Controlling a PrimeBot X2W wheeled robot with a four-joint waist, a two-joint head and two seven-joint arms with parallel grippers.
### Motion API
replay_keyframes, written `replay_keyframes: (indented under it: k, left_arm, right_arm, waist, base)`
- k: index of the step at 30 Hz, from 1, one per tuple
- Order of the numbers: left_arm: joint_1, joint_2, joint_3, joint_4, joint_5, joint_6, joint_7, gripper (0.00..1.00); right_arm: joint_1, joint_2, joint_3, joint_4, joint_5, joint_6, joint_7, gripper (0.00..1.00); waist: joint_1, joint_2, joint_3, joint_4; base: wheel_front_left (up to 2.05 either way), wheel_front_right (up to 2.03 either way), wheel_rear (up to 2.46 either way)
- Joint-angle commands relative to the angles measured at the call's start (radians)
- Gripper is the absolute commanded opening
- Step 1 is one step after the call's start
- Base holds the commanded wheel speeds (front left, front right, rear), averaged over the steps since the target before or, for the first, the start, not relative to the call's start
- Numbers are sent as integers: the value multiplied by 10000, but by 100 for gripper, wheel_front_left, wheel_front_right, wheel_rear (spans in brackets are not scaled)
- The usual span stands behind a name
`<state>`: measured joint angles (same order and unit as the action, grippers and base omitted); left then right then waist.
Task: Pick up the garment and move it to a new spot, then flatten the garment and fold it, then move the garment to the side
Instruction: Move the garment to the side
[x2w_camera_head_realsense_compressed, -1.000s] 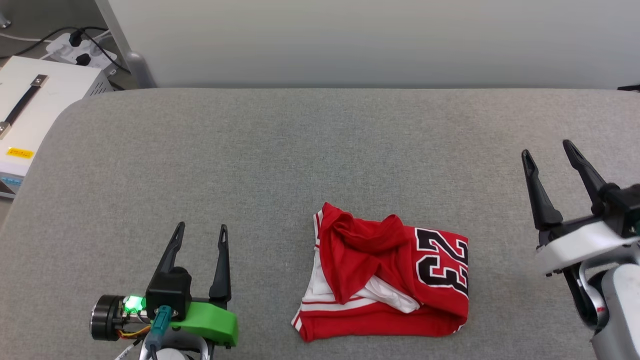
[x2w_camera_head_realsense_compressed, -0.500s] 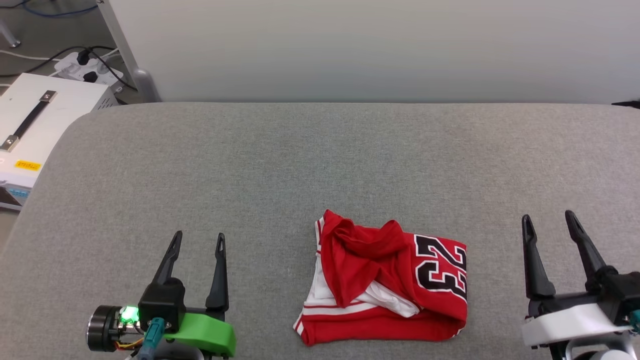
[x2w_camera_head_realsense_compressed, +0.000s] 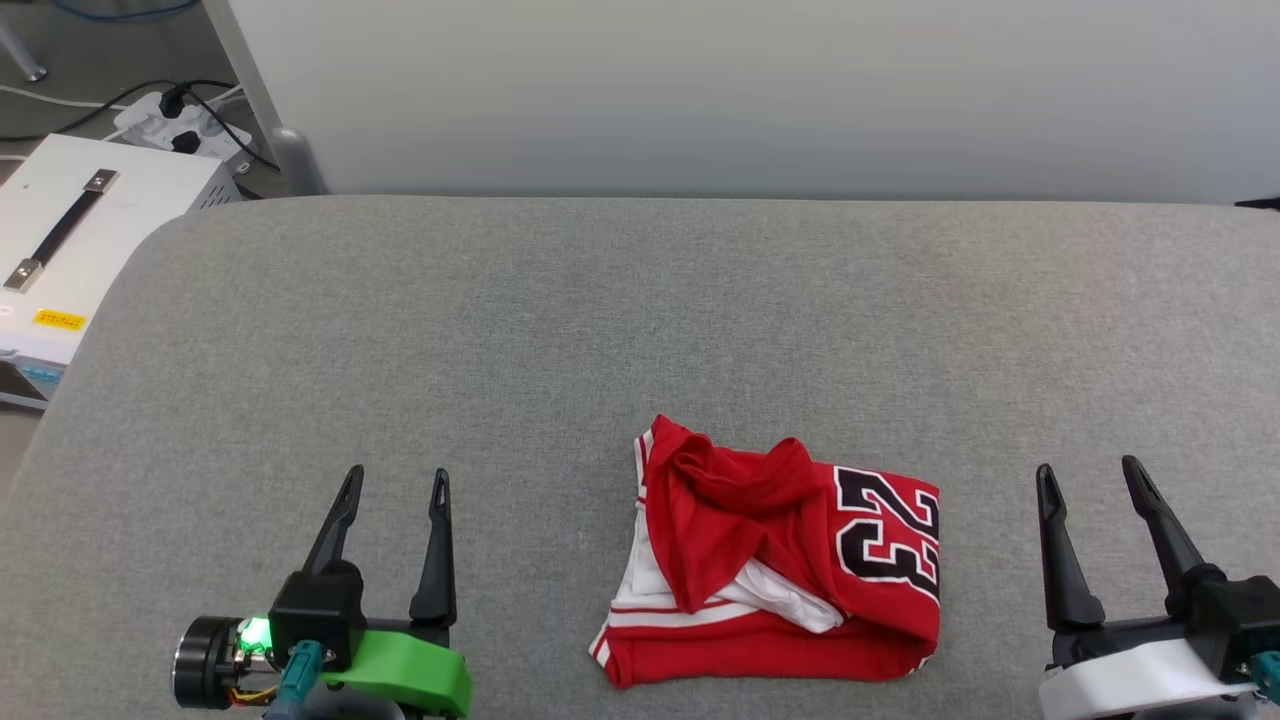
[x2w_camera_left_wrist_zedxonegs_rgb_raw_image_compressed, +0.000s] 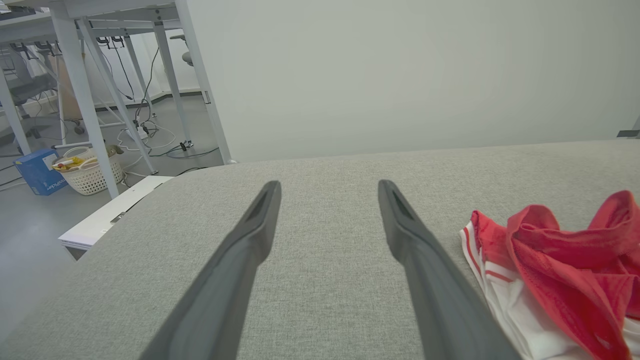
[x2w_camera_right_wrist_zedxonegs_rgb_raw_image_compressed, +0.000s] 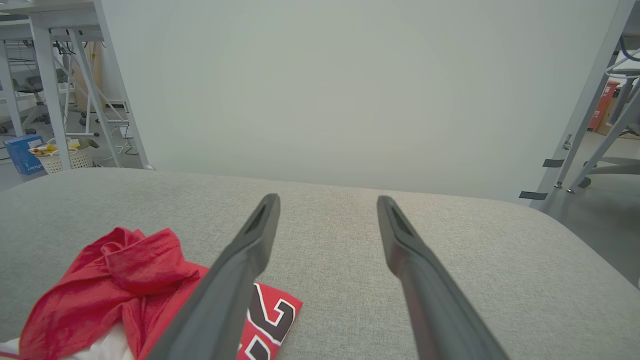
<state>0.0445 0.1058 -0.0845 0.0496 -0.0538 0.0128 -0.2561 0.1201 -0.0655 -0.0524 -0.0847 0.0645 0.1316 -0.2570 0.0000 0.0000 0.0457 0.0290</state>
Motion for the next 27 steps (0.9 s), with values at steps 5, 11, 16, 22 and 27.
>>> replay_keyframes:
  k: [5, 11, 16, 22, 27]
  left_arm:
    - [83, -57, 107, 56, 42, -23, -57, 100]
    - [-56, -82, 69, 213, 113, -83, -57, 100]
    - [-146, -92, 54, 277, 156, -118, -57, 100]
    - [-249, -126, 77, 350, 159, -108, -57, 100]
    - [-346, -174, 48, 386, 165, -104, -57, 100]
  right_arm:
    - [-820, -621, -146, -278, -102, -9, -47, 100]
    - [-2082, -2406, 451, 85, 763, -9, 488, 100]
    - [-3095, -3828, 1323, 302, 2801, -9, 2835, 100]
    - [-3881, -5005, 2560, 552, 6090, -9, 6166, 100]
    - [-3987, -5255, 2996, 1091, 8074, -9, 8405, 100]
  waist:
    - [0, 0, 65, -79]
    - [0, 0, 100, 0]
    - [0, 0, 186, 77]
    - [0, 0, 335, 192]
    - [0, 0, 469, 299]
  base:
    - [0, 0, 0]
    - [0, 0, 0]
    - [0, 0, 0]
    - [0, 0, 0]
    - [0, 0, 0]
